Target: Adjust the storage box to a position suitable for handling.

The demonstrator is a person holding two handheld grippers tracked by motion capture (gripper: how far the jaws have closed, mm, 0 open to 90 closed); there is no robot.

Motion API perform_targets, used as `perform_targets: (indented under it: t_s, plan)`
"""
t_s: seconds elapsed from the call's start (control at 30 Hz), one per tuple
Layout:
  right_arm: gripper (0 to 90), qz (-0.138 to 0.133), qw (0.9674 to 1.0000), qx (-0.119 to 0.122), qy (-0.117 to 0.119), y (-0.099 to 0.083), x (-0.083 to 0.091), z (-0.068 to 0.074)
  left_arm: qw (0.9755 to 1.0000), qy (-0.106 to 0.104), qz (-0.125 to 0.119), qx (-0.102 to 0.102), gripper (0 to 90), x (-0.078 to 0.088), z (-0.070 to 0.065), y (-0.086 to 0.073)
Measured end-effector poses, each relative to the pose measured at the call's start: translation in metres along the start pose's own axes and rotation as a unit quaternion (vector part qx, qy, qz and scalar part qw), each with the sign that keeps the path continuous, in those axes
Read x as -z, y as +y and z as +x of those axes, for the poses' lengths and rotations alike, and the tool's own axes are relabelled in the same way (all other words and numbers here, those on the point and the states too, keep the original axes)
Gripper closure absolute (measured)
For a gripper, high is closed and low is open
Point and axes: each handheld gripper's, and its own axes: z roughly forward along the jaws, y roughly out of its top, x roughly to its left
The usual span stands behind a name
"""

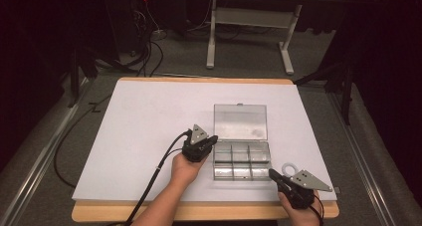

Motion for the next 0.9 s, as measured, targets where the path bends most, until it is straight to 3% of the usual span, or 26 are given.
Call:
perform_targets:
  t_s: [0.5, 0.7, 0.9]
  plan:
    - [87.8, 0.003, 1.0, -0.002, 0.001, 0.002, -0.002, 0.001, 1.0, 0.006, 0.004, 0.0, 90.0, 0.001, 0.001, 0.001]
    - [86.8, -0.011, 0.9999, -0.002, -0.002, 0.007, 0.002, 0.0, 0.9999, 0.011, -0.007, 0.0, 90.0, 0.013, 0.005, 0.006]
    - [85.5, -0.014, 0.9998, -0.006, -0.009, 0.007, 0.006, -0.005, 0.9996, 0.025, -0.002, -0.012, 90.0, 0.026, 0.013, 0.003]
